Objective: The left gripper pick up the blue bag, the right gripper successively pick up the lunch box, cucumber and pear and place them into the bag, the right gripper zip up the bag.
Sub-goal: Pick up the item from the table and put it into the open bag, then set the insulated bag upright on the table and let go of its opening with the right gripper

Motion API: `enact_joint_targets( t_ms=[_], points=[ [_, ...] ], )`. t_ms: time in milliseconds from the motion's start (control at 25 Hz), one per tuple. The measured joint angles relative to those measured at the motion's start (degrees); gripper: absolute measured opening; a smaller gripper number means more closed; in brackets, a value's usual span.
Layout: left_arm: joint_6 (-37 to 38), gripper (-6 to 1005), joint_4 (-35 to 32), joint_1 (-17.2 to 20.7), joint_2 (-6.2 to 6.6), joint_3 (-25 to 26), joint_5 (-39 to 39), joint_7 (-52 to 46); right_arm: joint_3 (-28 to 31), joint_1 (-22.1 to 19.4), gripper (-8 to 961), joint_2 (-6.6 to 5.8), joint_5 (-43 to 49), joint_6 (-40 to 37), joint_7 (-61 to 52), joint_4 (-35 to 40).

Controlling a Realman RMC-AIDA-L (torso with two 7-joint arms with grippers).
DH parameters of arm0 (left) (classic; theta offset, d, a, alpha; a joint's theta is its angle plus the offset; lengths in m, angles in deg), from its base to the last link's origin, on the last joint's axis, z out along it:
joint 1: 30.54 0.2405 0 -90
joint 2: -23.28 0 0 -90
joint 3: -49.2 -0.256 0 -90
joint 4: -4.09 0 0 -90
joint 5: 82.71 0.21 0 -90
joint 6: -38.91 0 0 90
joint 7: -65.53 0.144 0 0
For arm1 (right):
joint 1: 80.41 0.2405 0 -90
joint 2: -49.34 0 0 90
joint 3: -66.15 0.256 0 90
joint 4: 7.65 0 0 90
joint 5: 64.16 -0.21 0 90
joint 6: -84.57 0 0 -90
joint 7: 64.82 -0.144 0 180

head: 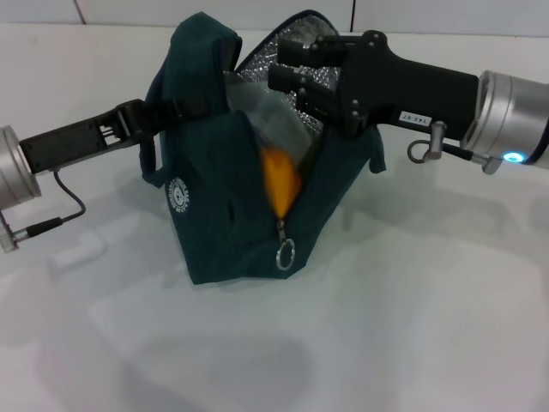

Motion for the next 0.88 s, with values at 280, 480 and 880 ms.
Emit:
enact_joint_targets(
  t_ms=[280,480,880],
  points=[
    [0.0,47,0.0,0.0,0.00,0.0,0.0,0.0,1.6,-2.6,206,-0.34,-2.6,1.0,0.2,1.4],
    [0.0,47,0.0,0.0,0.00,0.0,0.0,-0.1,9.6,-5.3,425,-0.97,-2.8,2.2,0.8,1.1],
    [0.0,48,0.0,0.0,0.00,0.0,0.0,-0.3,13.7,-7.5,535,-2.97,0.6,16.3,-1.2,0.0]
  ],
)
